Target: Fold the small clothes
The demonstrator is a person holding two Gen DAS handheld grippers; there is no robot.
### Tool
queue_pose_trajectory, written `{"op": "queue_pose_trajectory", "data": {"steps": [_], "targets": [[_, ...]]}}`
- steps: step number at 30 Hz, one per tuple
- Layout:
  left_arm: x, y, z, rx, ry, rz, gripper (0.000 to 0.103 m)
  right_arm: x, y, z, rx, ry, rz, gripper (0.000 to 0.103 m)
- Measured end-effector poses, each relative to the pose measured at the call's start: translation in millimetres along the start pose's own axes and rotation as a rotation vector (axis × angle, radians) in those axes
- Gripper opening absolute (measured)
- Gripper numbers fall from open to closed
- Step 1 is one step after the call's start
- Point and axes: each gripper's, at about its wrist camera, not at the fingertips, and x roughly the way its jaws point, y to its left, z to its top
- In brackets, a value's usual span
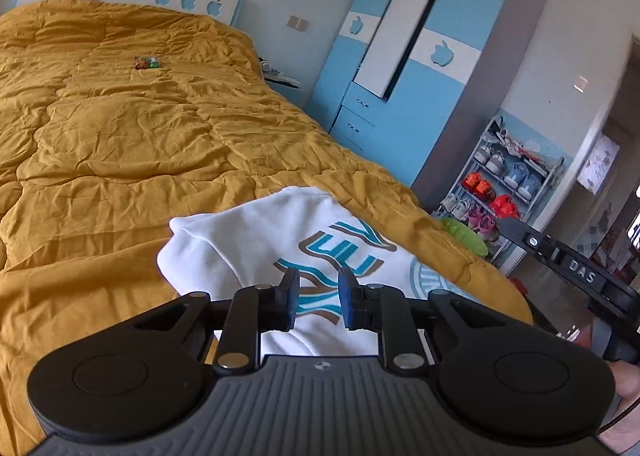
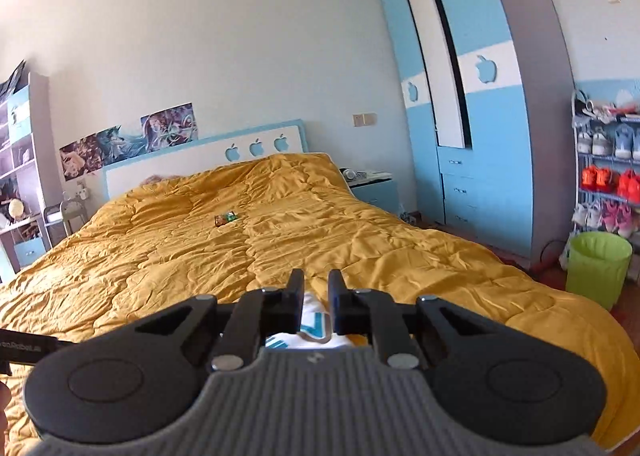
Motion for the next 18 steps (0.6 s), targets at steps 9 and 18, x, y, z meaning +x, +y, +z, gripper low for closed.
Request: {"op": "queue_pose_trajectory", "data": {"steps": [9, 18], "targets": [[20.2, -22.0, -45.2, 0.283, 0.134, 0.114, 0.019, 18.9, 19.0, -71.1, -0.026, 0.194, -0.210, 0.000], [17.3, -23.3, -48.7, 0.340, 0.134, 0.113, 0.019, 13.6, 15.1, -66.7, -0.029, 0.216, -0.308, 0.000]]}}
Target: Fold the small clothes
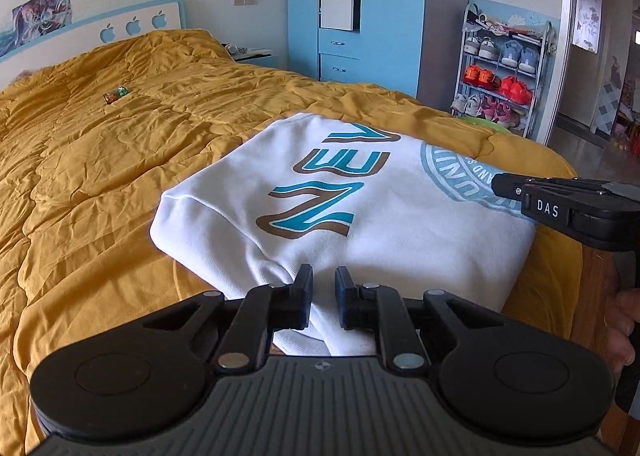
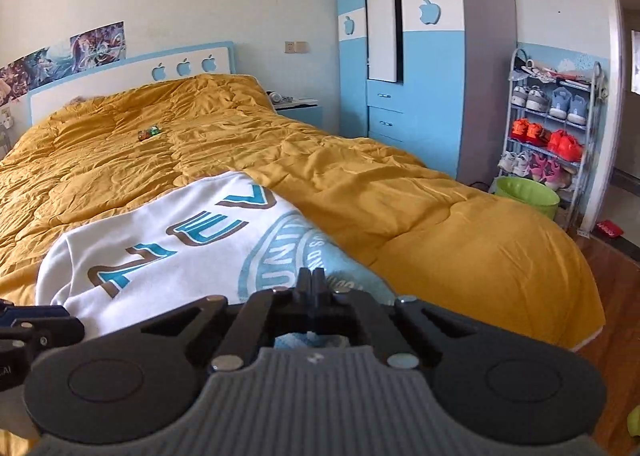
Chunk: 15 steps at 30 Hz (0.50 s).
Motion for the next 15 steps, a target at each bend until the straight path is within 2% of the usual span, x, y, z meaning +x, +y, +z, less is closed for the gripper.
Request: {"op": "queue_pose_trajectory", "data": {"steps": [4, 5, 6, 8, 9, 10, 12, 13, 14, 15], "targets": [[-1.9, 4.9, 2.0, -0.022, 0.013, 0.002, 0.020, -8.8, -2.2, 4.2, -0.018, 0.032, -0.183, 0.000], [-2.9, 6.7, 2.7, -0.033, 0.018, 0.000, 0.022, -11.4, -6.3, 4.9, 0.005, 0.048, -0.228, 0.011], [-4.7, 9.5, 4.5, -0.042, 0.028, -0.009, 0.023, -14.7, -11.5, 5.9, 0.042, 0.061, -0.234, 0.016], [-9.7, 18.4, 7.9, -0.070, 0.045, -0.035, 0.023, -26.6, -26.1, 7.7, 0.173, 0.100, -0.133, 0.018], [-12.9, 25.0, 10.1, -0.100, 0.057, -0.044, 0.023, -30.9, -29.6, 8.1, 0.220, 0.121, -0.073, 0.029], [-16.3, 31.7, 12.6, -0.130, 0.071, -0.050, 0.023, -37.3, -31.1, 7.6, 0.263, 0.136, -0.016, 0.033], [-25.2, 42.4, 17.5, -0.173, 0.087, -0.052, 0.024, -50.5, -23.9, 8.6, 0.279, 0.130, 0.032, 0.037], [-31.5, 46.0, 18.7, -0.183, 0.075, -0.043, 0.035, -57.1, -14.9, 10.2, 0.260, 0.132, 0.041, 0.040], [-37.9, 47.8, 19.3, -0.186, 0.061, -0.024, 0.051, -62.1, -5.4, 12.2, 0.240, 0.140, 0.034, 0.050], [-46.5, 48.5, 20.0, -0.175, 0.039, 0.000, 0.058, -65.0, 3.0, 14.0, 0.228, 0.157, 0.024, 0.057]]}}
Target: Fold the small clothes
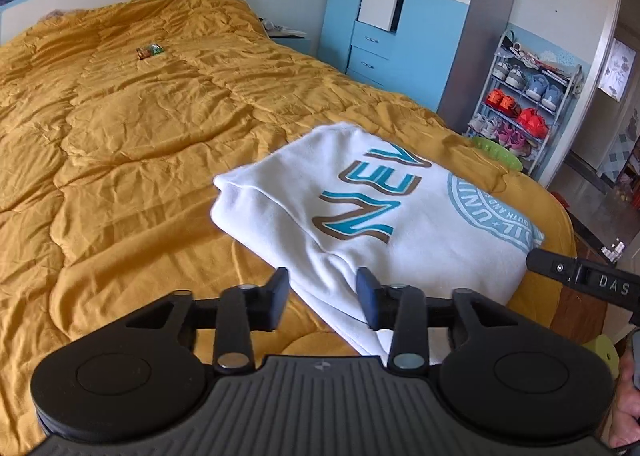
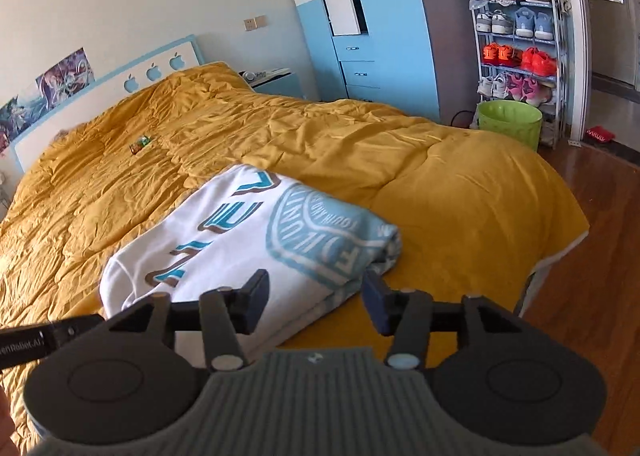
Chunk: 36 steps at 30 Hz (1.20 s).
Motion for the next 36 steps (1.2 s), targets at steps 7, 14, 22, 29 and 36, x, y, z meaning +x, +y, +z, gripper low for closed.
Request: {"op": "queue_pose_trajectory", "data": {"steps": [7, 14, 22, 29, 36], "targets": [[-29.9, 2.7, -0.6, 0.005, -0.004, -0.012, 0.090, -9.7, 65.2, -11.3, -0.051, 0.260, 0.068, 0.066], [-37.1, 9.4, -10.3, -0.053, 0.019, 0.008, 0.080, -18.8, 117.0, -33.9, -0.200, 0.332, 0.098, 0.067], [-22.8, 20.2, -16.3, -0.126, 0.205, -0.083, 0.076, -25.0, 137.8, -38.5, -0.318, 0.348, 0.023, 0.071], [-18.3, 22.5, -20.7, -0.148, 0.251, -0.073, 0.076, -18.3, 139.4, -39.1, -0.329, 0.386, 0.002, 0.071], [-14.5, 22.5, -20.6, -0.139, 0.265, -0.058, 0.076, -11.9, 138.2, -40.6, -0.323, 0.406, 0.009, 0.071]]}}
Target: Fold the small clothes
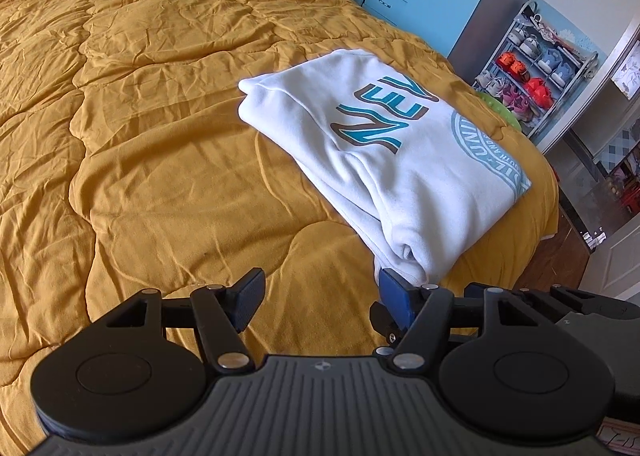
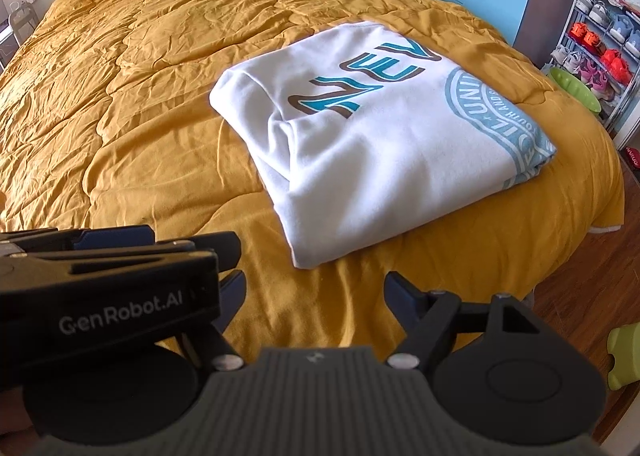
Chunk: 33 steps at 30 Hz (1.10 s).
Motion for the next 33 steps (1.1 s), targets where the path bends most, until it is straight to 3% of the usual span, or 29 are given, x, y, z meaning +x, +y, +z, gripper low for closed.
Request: {"op": "queue_pose_trajectory", "data": {"steps": [33], "targets": [[-2.5, 3.5, -2.8, 0.002, -0.027, 0.009, 0.075, 2.6, -2.5, -2.3, 0.009, -0.017, -0.006, 0.072]]}}
